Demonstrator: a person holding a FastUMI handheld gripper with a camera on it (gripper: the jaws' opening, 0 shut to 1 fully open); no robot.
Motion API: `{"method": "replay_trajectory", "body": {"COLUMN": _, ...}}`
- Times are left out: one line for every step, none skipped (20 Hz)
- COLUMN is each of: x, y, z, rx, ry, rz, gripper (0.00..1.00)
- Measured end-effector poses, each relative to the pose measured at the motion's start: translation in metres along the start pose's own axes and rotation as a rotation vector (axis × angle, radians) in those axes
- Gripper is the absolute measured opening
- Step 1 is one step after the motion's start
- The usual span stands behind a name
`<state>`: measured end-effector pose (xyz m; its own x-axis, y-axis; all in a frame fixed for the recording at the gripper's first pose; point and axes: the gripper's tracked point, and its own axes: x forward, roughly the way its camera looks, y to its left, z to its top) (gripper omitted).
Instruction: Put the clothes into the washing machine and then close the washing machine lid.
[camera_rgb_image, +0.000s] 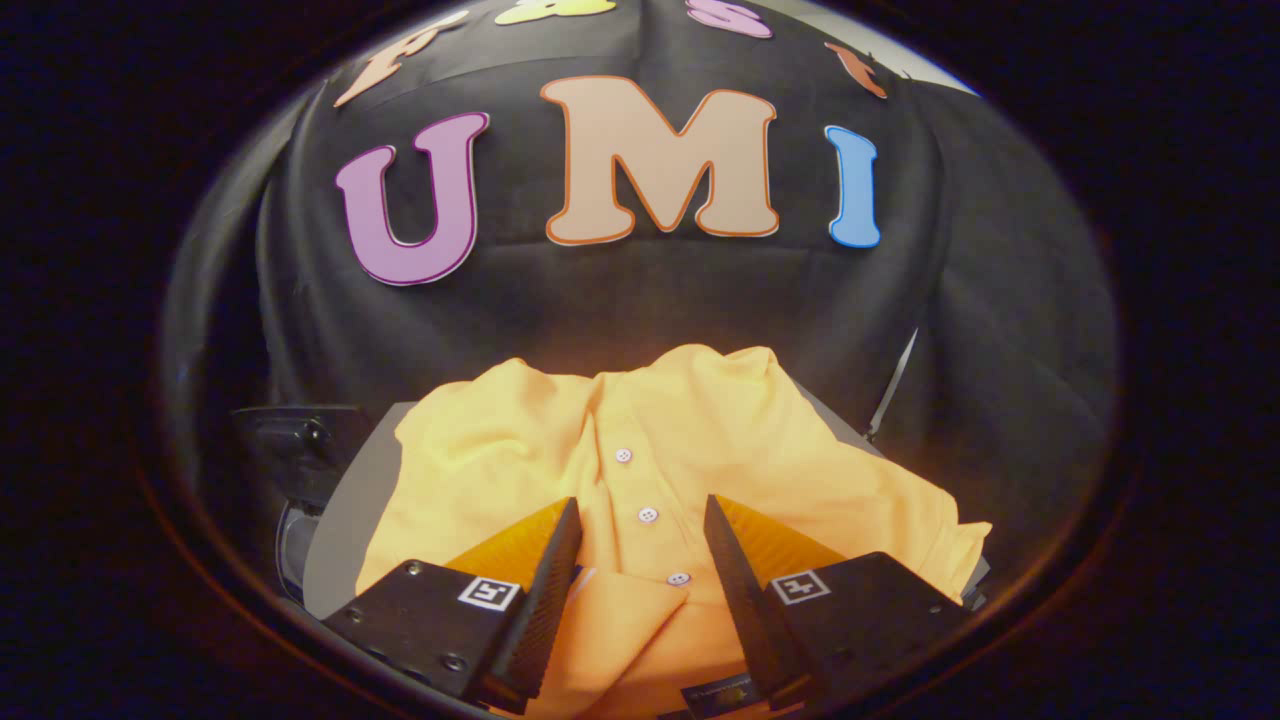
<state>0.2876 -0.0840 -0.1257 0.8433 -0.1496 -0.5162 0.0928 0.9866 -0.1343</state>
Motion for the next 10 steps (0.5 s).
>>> {"method": "replay_trajectory", "body": {"x": -0.002, "y": 0.000, "z": -0.001, "rx": 0.010, "ry": -0.003, "rz": 0.003, "gripper": 0.55}}
{"method": "replay_trajectory", "body": {"x": -0.003, "y": 0.002, "z": -0.001, "rx": 0.029, "ry": -0.015, "rz": 0.000, "gripper": 0.42}}
{"method": "replay_trajectory", "body": {"x": -0.003, "y": 0.002, "z": -0.001, "rx": 0.042, "ry": -0.013, "rz": -0.005, "gripper": 0.30}}
{"method": "replay_trajectory", "body": {"x": -0.009, "y": 0.003, "z": -0.003, "rx": 0.058, "ry": -0.013, "rz": -0.007, "gripper": 0.21}}
{"method": "replay_trajectory", "body": {"x": -0.014, "y": 0.004, "z": -0.004, "rx": 0.076, "ry": -0.014, "rz": -0.008, "gripper": 0.11}}
{"method": "replay_trajectory", "body": {"x": -0.019, "y": 0.008, "z": -0.007, "rx": 0.097, "ry": -0.008, "rz": 0.006, "gripper": 0.09}}
{"method": "replay_trajectory", "body": {"x": -0.022, "y": 0.012, "z": -0.007, "rx": 0.122, "ry": -0.002, "rz": 0.030, "gripper": 0.04}}
{"method": "replay_trajectory", "body": {"x": -0.027, "y": 0.019, "z": -0.008, "rx": 0.141, "ry": 0.011, "rz": 0.068, "gripper": 0.04}}
{"method": "replay_trajectory", "body": {"x": -0.035, "y": 0.025, "z": -0.006, "rx": 0.160, "ry": 0.009, "rz": 0.097, "gripper": 0.02}}
{"method": "replay_trajectory", "body": {"x": -0.046, "y": 0.030, "z": 0.002, "rx": 0.185, "ry": -0.022, "rz": 0.125, "gripper": 0.02}}
